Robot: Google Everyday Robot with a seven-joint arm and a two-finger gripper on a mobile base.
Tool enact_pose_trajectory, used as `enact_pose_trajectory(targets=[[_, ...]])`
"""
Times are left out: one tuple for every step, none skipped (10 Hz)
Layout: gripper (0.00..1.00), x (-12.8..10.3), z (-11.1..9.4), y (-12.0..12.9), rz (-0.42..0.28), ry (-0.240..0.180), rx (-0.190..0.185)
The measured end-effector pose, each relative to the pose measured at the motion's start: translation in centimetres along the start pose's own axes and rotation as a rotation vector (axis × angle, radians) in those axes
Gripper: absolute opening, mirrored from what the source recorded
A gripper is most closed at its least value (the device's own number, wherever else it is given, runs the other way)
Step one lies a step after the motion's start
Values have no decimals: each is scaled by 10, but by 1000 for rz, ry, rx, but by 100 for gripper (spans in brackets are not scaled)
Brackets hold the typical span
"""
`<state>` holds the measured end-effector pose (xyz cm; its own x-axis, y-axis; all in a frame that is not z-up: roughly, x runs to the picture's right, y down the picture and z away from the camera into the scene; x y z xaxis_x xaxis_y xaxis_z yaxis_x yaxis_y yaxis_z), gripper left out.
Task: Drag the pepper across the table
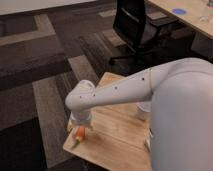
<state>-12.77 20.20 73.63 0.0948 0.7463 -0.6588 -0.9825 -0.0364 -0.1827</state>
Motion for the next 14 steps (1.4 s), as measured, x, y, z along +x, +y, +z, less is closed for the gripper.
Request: enact_pose_trajectory(targets=[[65, 0, 4, 4, -24, 5, -8], [65, -2, 3, 8, -42, 2, -12], [65, -2, 3, 12, -62, 4, -8], [65, -2, 7, 21, -99, 19, -5], [65, -1, 11, 26, -113, 32, -11], [65, -1, 13, 29, -120, 43, -16], [65, -2, 15, 37, -140, 55, -22], [65, -4, 15, 42, -154, 61, -24], [65, -6, 13, 44, -162, 61, -23], [65, -10, 11, 48, -181, 63, -17], [65, -14, 7, 56, -215, 67, -6], [65, -15, 5, 61, -235, 71, 0], [65, -16, 4, 75, -285, 88, 14], [65, -17, 3, 89, -335, 103, 23]])
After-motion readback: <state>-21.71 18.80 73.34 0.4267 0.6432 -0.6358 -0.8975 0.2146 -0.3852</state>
